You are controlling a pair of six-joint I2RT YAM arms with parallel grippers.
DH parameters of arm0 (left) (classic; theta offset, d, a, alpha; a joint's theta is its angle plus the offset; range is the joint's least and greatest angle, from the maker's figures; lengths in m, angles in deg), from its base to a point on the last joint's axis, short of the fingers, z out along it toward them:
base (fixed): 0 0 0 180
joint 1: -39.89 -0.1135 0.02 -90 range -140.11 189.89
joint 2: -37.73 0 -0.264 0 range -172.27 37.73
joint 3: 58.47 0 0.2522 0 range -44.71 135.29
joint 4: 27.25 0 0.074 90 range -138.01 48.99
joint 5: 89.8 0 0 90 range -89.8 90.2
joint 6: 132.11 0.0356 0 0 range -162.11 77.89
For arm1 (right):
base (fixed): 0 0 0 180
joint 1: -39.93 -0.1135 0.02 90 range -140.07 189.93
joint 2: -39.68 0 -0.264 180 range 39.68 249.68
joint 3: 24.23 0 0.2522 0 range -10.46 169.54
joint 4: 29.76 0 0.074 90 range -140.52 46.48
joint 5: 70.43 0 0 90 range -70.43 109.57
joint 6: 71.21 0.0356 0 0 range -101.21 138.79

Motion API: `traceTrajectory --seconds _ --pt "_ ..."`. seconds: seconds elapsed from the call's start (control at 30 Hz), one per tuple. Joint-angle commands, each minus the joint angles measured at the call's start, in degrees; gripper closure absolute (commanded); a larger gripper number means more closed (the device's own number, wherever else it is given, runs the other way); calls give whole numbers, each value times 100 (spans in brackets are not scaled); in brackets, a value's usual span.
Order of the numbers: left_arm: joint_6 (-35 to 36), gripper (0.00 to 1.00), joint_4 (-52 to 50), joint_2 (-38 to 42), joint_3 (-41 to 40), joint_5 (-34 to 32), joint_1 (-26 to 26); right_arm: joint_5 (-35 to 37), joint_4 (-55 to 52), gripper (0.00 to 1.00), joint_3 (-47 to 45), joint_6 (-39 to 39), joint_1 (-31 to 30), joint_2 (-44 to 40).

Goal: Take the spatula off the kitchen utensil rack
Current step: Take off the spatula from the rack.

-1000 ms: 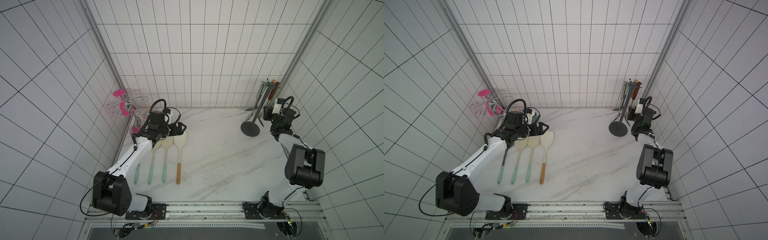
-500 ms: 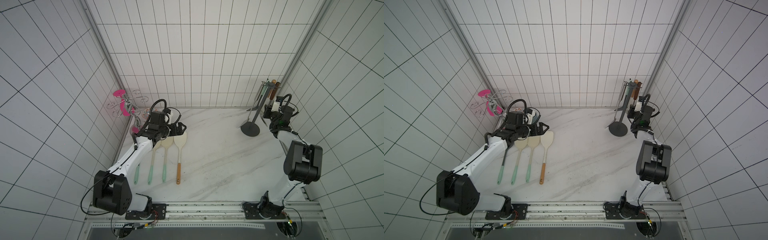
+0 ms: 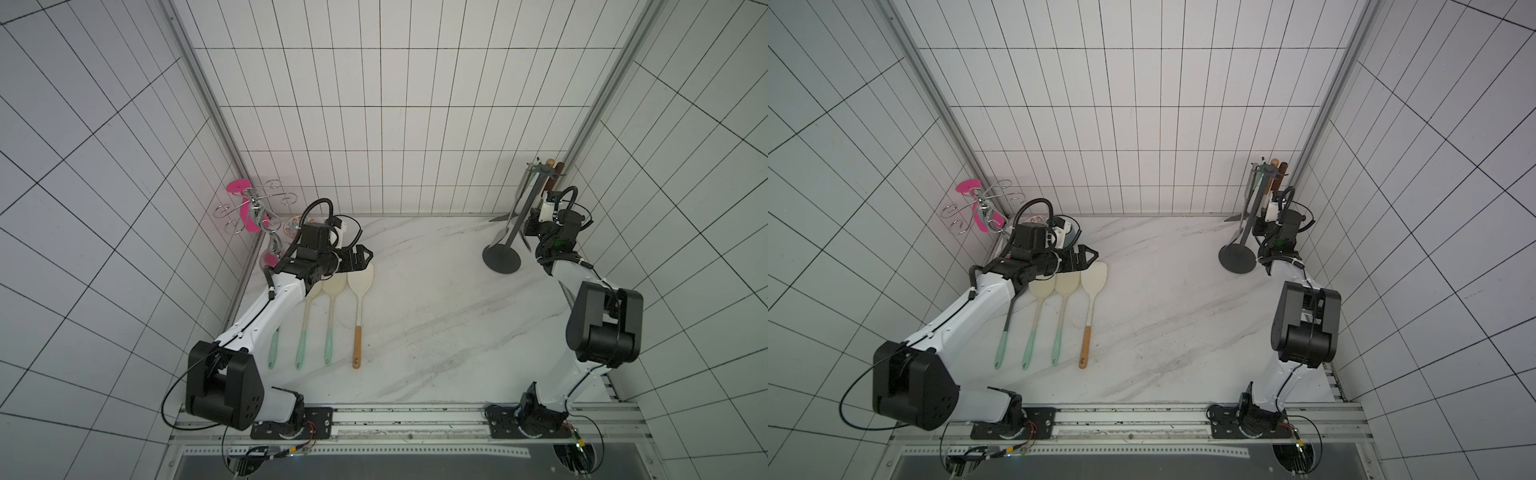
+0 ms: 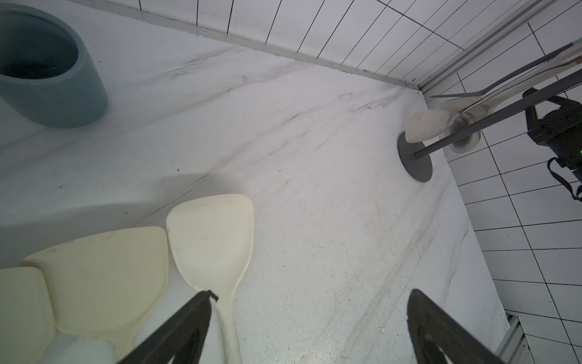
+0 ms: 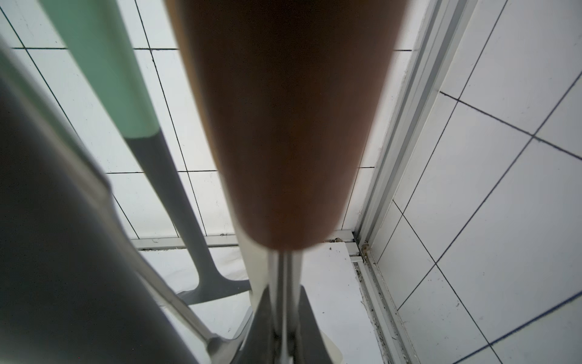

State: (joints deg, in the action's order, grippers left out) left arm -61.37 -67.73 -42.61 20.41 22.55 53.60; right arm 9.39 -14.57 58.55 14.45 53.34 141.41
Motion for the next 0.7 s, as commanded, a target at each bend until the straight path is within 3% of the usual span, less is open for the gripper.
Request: traceTrajectory --seconds 0.0,0.4,0.67 --pt "19 2 162 -36 -33 34 -27 296 -24 100 484 -245 -79 -240" --pt "20 2 167 -17 -40 36 -24 1352 -241 100 223 -366 -271 -779" --pt "22 2 167 -4 -38 44 -20 1463 -651 100 91 -301 -277 -1194"
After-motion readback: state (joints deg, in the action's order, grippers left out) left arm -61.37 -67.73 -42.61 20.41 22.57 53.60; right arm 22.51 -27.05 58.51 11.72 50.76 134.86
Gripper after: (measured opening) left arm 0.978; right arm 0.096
